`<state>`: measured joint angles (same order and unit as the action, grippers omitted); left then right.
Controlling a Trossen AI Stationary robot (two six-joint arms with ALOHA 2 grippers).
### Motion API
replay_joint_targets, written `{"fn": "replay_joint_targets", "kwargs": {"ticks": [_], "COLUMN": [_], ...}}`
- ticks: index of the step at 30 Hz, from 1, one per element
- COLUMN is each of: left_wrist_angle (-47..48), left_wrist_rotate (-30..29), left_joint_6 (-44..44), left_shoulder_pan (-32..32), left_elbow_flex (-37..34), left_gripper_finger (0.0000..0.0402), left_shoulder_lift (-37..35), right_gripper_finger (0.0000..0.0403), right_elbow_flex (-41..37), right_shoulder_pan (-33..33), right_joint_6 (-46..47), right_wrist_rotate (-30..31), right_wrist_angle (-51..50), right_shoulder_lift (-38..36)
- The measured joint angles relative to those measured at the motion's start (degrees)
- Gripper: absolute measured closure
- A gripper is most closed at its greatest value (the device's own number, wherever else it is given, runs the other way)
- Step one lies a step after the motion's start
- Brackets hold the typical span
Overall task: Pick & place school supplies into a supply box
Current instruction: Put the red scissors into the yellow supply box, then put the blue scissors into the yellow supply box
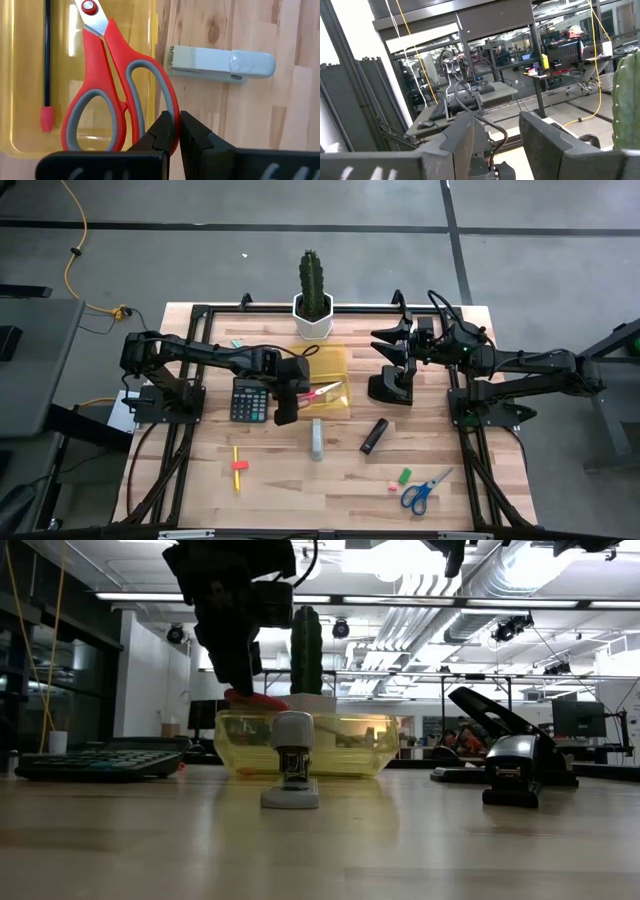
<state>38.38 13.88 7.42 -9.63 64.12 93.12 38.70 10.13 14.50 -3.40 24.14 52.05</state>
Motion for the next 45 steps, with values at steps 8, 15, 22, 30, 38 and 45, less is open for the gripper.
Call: {"fn": "replay_joint_targets", "kwargs": {"ticks": [8,15,22,30,38,45], "left_wrist_angle": [-0.6,-1.6,-4.0,-4.2,-4.1,-3.0], "left_wrist_rotate": [1.3,1.6,0.9,-0.7,-1.9,-2.7], "left_joint_6": [-0.2,1.0,1.4,1.4,1.4,1.6], "left_shoulder_pan": [0.0,0.7,0.8,0.6,0.2,-0.9], "left_elbow_flex": [-0.1,0.0,0.0,0.0,-0.1,-0.1], "left_gripper_finger": [0.0397,0.0397,0.0388,0.0358,0.031,0.0265], "left_shoulder_lift": [4.2,8.7,9.3,8.9,8.4,5.2], "right_gripper_finger": [0.0252,0.0252,0.0252,0.0252,0.0252,0.0252], "right_elbow_flex": [0.0,0.0,0.0,0.0,0.0,0.0], "right_shoulder_pan": [0.0,0.0,0.0,0.0,0.0,0.0], "right_joint_6": [0.0,0.5,0.5,0.5,0.5,0.5], "right_wrist_rotate": [0.0,0.0,0.0,0.0,0.0,0.0], "right_wrist_angle": [-0.2,-0.9,-1.0,-1.2,-1.2,-1.2], "right_shoulder_lift": [0.0,0.0,0.0,0.0,0.0,0.0]}}
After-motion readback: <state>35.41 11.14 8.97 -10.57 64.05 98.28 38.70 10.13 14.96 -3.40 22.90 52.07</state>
